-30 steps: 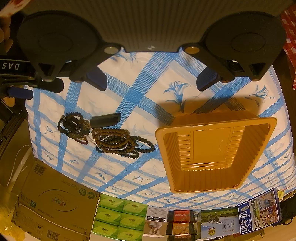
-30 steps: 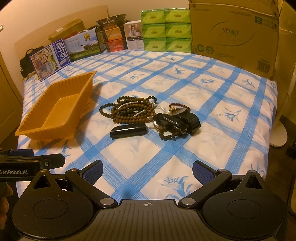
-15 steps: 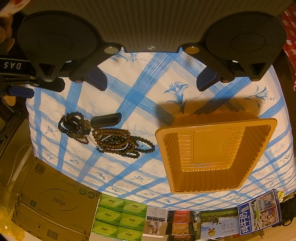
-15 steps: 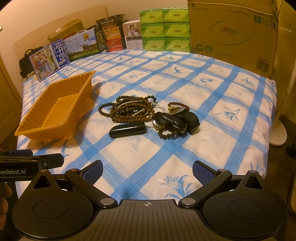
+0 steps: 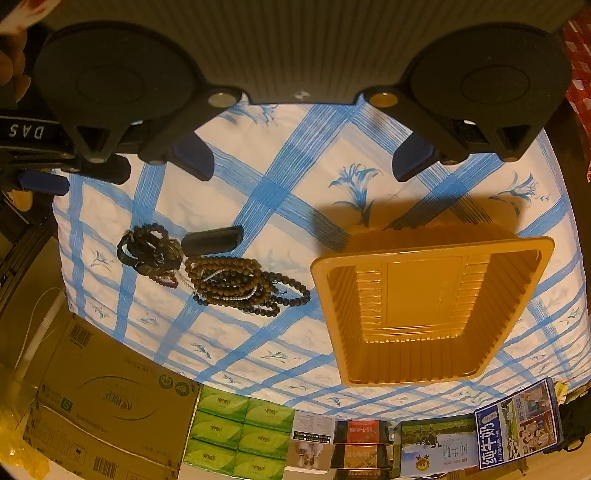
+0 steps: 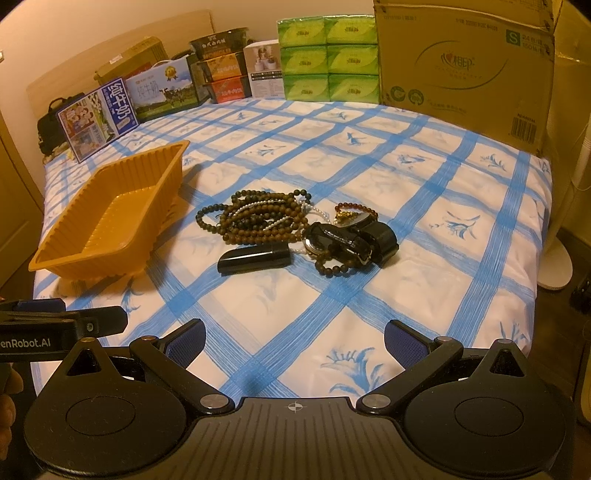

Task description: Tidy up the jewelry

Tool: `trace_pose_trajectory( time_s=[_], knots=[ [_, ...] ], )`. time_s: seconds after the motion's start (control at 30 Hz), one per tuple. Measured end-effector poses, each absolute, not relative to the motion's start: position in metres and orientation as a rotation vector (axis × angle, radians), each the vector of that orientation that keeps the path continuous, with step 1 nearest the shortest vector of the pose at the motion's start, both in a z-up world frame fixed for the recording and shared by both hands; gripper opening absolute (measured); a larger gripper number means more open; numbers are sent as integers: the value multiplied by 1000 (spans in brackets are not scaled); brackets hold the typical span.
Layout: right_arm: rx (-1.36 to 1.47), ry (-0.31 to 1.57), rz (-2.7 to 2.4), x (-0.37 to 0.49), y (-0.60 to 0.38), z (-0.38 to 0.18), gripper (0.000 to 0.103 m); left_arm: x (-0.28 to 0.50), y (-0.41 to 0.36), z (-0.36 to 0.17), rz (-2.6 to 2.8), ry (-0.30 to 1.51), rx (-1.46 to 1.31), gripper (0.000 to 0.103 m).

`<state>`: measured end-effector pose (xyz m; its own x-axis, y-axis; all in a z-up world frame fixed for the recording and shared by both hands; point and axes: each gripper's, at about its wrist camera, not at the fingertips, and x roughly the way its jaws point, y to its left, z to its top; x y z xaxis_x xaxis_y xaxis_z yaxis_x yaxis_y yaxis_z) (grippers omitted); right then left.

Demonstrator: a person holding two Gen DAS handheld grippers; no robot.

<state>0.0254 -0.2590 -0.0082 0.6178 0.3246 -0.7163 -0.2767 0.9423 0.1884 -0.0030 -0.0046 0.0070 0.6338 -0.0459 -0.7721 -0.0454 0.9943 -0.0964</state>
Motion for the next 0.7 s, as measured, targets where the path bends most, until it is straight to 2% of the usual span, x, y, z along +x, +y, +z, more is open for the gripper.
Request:
trace_pose_trajectory(
  time_s=[0.7],
  knots=[
    [55, 838, 349, 24, -254, -8, 102, -5, 7, 9, 6, 876, -167, 102]
  ],
)
